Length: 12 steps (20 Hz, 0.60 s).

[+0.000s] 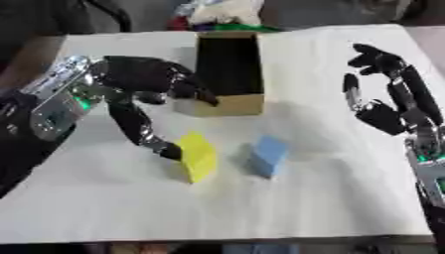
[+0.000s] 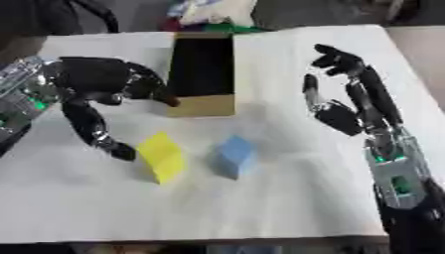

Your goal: Pick up objects on the table and place them in the box.

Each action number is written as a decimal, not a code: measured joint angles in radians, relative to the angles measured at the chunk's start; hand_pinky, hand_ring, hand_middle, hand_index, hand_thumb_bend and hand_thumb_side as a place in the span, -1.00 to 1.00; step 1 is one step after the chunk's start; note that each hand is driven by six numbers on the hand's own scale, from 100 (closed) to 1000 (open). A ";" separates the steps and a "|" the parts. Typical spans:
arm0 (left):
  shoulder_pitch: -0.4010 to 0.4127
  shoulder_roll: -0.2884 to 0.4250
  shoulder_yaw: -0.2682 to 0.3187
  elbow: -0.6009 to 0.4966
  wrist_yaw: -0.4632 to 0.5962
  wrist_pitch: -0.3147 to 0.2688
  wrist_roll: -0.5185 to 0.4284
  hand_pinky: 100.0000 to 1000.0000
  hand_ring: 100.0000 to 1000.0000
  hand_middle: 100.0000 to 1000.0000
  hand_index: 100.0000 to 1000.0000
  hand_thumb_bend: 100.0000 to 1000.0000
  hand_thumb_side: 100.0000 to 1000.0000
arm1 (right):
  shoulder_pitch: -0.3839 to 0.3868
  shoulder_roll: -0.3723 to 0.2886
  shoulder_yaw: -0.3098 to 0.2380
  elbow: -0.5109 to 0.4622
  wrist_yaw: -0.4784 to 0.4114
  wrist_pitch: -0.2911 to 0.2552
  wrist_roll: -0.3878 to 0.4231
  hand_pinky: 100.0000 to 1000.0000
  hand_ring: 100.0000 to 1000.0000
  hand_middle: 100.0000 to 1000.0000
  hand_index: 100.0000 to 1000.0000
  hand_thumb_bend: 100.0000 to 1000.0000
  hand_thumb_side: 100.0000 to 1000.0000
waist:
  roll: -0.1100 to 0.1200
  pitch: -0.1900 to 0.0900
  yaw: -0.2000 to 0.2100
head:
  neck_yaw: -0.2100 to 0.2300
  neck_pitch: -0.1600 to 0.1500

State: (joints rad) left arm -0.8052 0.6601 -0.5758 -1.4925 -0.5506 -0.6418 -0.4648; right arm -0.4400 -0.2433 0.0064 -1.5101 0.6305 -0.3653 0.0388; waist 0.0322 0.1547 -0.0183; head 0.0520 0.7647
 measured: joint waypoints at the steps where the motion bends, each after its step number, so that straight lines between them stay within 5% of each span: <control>1: 0.002 0.000 0.000 0.000 -0.002 0.000 0.000 0.72 0.62 0.55 0.93 -0.10 0.80 | 0.000 0.000 0.000 0.000 0.000 0.000 0.000 0.33 0.45 0.29 0.83 -1.00 0.28 | 0.000 0.000 0.000 | 0.000 0.000; 12: 0.014 -0.008 -0.006 0.006 -0.032 0.004 -0.004 0.72 0.63 0.55 0.94 -0.09 0.80 | 0.000 0.000 0.000 0.000 -0.003 0.000 0.000 0.33 0.45 0.29 0.83 -1.00 0.29 | 0.000 0.000 0.000 | -0.002 0.000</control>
State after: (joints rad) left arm -0.7916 0.6526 -0.5820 -1.4867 -0.5826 -0.6383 -0.4683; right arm -0.4399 -0.2433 0.0064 -1.5101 0.6274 -0.3653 0.0388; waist 0.0326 0.1550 -0.0182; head 0.0504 0.7647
